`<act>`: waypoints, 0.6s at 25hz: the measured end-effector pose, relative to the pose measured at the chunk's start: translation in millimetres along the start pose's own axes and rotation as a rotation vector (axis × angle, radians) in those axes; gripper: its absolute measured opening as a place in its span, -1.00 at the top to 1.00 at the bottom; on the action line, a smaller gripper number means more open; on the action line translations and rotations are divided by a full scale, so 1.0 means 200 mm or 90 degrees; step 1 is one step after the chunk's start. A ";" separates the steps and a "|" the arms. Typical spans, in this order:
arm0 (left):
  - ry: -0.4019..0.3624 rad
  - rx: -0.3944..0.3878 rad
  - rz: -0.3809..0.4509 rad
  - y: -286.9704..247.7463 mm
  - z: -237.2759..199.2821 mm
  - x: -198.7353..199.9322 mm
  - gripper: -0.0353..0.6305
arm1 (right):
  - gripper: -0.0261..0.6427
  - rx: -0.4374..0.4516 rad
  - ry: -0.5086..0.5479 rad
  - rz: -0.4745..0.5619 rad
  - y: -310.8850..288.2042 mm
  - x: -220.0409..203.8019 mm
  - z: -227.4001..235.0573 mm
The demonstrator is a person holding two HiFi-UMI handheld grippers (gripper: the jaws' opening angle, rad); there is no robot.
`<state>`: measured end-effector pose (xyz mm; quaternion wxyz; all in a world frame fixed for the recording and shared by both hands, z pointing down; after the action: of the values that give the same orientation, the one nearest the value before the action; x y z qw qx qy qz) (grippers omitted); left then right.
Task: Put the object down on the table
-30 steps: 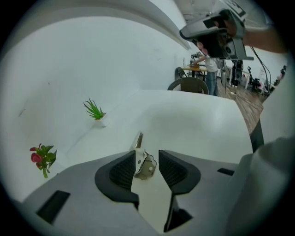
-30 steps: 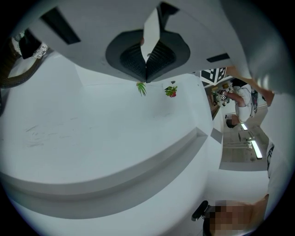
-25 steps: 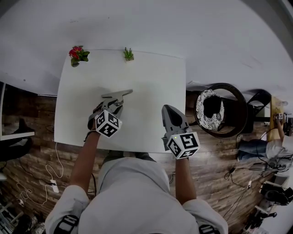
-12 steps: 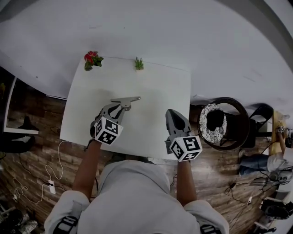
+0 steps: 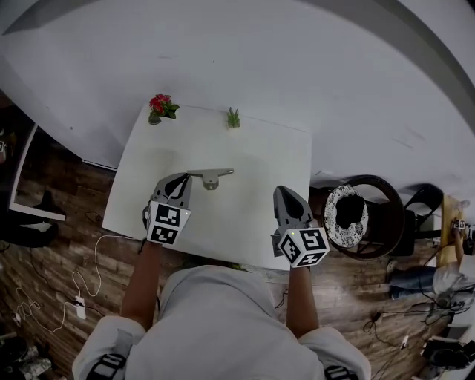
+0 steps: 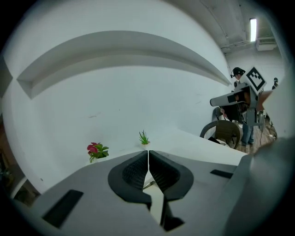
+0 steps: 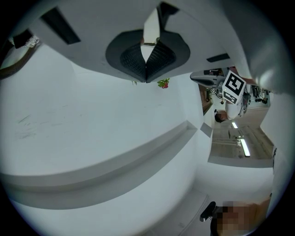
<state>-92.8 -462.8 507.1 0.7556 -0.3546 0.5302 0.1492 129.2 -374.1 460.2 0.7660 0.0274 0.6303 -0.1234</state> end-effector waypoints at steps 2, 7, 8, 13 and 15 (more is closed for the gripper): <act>0.013 0.016 0.013 0.04 -0.04 0.02 0.82 | 0.89 0.001 0.003 0.004 0.00 0.02 -0.01; 0.051 0.043 0.038 0.16 -0.11 0.04 0.82 | 0.89 0.006 0.013 0.012 0.01 0.05 -0.03; 0.052 0.050 0.042 0.18 -0.12 0.05 0.82 | 0.89 0.007 0.016 0.012 0.00 0.06 -0.03; 0.063 0.080 0.084 0.29 -0.20 0.13 0.83 | 0.89 0.005 0.025 0.013 -0.02 0.07 -0.03; 0.066 0.090 0.101 0.33 -0.23 0.17 0.83 | 0.89 0.003 0.028 0.014 -0.02 0.08 -0.03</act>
<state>-151.0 -453.6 443.4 0.7362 -0.2645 0.6041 0.1520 124.6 -379.6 444.0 0.7530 0.0389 0.6466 -0.1159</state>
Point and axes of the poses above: the fingertips, and each gripper's own axes: y backward along the fingers, z to its right, x out of its top, the point moved 1 cm from there along y, backward along the fingers, and after that the axes turned 5 degrees about z, right-handed, at the moved point
